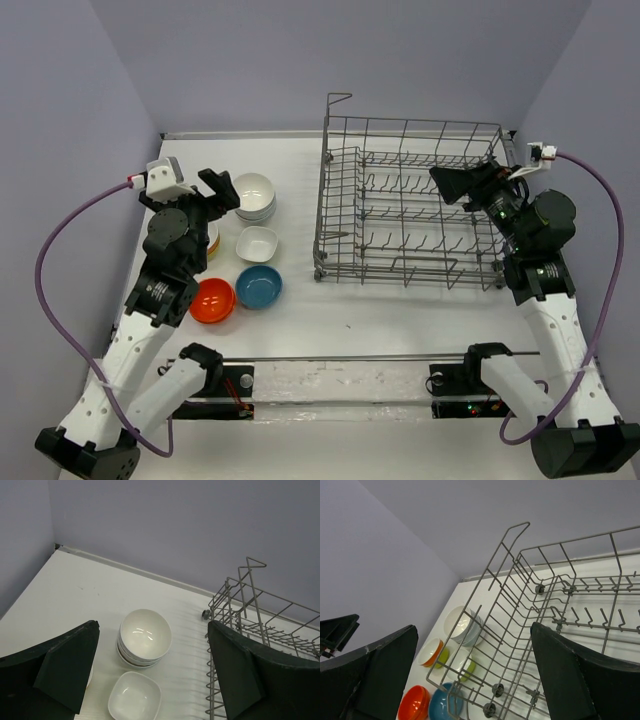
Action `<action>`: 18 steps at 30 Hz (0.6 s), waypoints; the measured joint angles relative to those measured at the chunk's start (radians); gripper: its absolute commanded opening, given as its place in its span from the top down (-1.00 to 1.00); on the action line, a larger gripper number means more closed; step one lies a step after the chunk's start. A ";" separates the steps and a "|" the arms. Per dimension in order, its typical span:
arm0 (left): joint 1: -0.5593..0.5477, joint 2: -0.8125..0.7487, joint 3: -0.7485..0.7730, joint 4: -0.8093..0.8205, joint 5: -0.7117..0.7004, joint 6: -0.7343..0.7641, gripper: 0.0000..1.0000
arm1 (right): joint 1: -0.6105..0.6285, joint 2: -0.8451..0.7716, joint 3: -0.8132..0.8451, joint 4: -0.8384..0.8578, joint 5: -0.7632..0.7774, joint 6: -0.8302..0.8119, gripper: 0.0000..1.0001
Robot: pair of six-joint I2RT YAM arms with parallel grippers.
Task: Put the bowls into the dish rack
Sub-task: Pick up the bowl from the corner of the board.
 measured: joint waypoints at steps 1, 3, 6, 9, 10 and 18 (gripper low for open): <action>0.004 0.008 0.000 0.000 -0.002 0.000 -0.98 | 0.000 0.003 0.000 0.000 0.000 0.000 -1.00; 0.014 0.025 0.000 -0.002 -0.002 -0.001 -0.98 | 0.000 0.014 0.000 -0.003 0.000 0.000 -1.00; 0.047 0.068 0.000 -0.013 -0.002 -0.017 -0.98 | 0.000 0.030 0.000 -0.007 -0.001 0.002 -1.00; 0.086 0.121 0.004 -0.035 0.000 -0.039 -0.98 | 0.000 0.037 0.000 -0.010 -0.001 0.004 -1.00; 0.100 0.144 0.010 -0.050 0.000 -0.049 -0.98 | 0.000 0.038 0.000 -0.010 -0.002 0.005 -1.00; 0.157 0.279 0.118 -0.116 0.013 -0.098 -0.93 | 0.000 0.034 -0.010 -0.013 -0.004 0.016 -1.00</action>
